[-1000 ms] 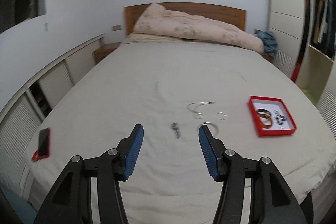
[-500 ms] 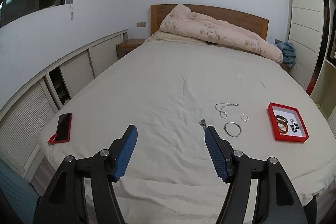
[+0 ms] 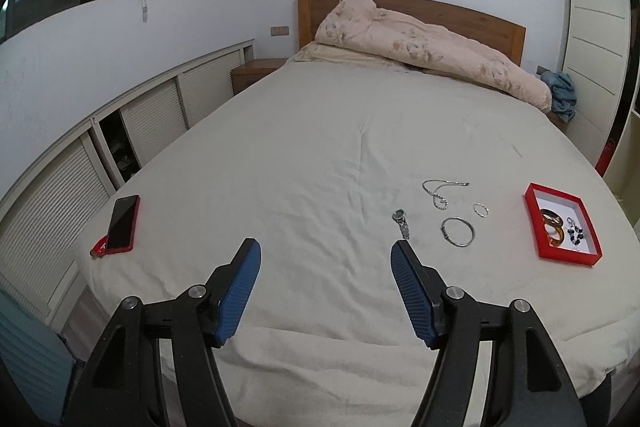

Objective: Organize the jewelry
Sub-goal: 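Withdraw both open tools from the red box and move toward the watch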

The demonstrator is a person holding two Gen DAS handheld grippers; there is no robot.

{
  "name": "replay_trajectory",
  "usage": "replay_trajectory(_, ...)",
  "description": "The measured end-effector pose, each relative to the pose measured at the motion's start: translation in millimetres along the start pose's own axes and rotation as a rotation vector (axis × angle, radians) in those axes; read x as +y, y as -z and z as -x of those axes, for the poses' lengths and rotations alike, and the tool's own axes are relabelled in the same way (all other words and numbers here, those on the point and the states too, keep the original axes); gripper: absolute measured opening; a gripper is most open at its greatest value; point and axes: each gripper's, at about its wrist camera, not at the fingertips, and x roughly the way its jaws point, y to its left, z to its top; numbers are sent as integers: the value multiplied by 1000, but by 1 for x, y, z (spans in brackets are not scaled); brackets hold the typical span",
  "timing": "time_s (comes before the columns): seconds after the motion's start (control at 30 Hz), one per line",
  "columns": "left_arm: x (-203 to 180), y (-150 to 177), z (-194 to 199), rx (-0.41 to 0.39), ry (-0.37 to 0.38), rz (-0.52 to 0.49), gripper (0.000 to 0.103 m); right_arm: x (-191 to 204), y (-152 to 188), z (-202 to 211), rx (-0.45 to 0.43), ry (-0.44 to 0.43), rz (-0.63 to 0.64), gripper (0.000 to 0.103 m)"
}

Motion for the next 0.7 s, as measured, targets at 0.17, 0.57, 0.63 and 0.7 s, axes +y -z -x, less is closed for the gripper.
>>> replay_trajectory(0.17,-8,4,-14,17,8,-23,67,-3,7,-19,38,-2,-18,29)
replay_trajectory(0.57,-37,11,-73,142,38,-63,67,-11,22,-82,164,-15,-52,29)
replay_trajectory(0.63,-45,12,-82,157,37,-77,67,-13,25,-93,188,-16,-60,30)
replay_trajectory(0.7,-51,12,-90,174,41,-92,69,-15,28,-106,213,-19,-71,30)
